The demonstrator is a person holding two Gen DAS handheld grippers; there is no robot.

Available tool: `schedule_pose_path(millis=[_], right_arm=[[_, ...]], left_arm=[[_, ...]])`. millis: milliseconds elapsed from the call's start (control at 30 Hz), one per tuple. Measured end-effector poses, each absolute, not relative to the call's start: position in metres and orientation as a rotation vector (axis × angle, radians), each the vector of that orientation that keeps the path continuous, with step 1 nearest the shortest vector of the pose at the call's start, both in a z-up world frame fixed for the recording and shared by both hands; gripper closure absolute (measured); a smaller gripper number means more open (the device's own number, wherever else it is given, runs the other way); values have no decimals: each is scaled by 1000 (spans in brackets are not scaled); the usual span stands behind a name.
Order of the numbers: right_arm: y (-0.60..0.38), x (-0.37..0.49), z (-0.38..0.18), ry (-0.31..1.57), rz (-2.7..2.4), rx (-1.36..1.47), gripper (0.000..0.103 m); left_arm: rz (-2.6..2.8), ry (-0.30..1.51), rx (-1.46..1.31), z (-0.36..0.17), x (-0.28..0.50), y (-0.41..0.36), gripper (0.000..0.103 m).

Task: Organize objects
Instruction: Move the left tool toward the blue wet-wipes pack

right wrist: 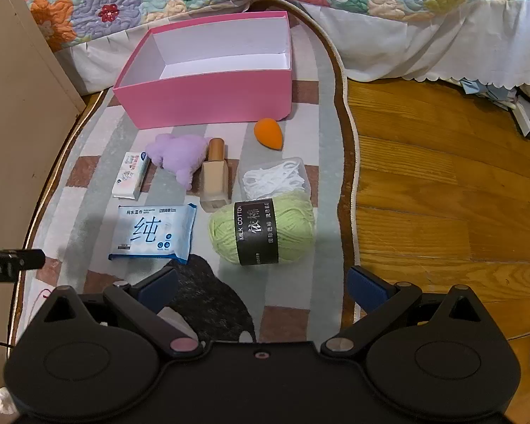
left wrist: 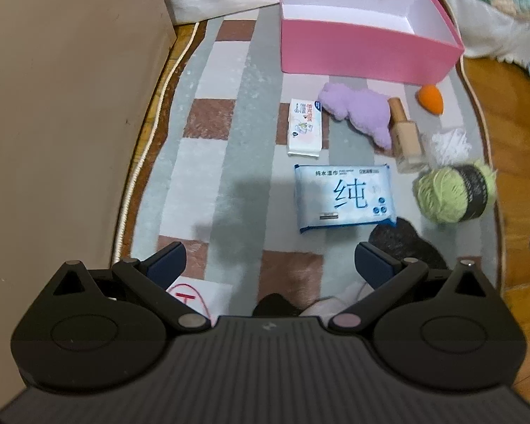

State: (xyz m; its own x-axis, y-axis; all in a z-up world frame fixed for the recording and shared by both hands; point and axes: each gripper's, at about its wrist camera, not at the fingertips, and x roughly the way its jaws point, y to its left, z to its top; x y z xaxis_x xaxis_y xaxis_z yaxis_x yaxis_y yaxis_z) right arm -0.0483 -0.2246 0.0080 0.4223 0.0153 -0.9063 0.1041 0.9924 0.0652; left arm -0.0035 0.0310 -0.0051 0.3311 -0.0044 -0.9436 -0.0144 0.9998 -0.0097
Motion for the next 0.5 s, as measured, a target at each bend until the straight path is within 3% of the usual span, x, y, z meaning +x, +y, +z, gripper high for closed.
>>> schedule_pose_path(millis=[500], right_arm=[[-222,-50,9,1136,-55,101,0]], left_arm=[[-53,1167,-3,-1,-9,37,0]])
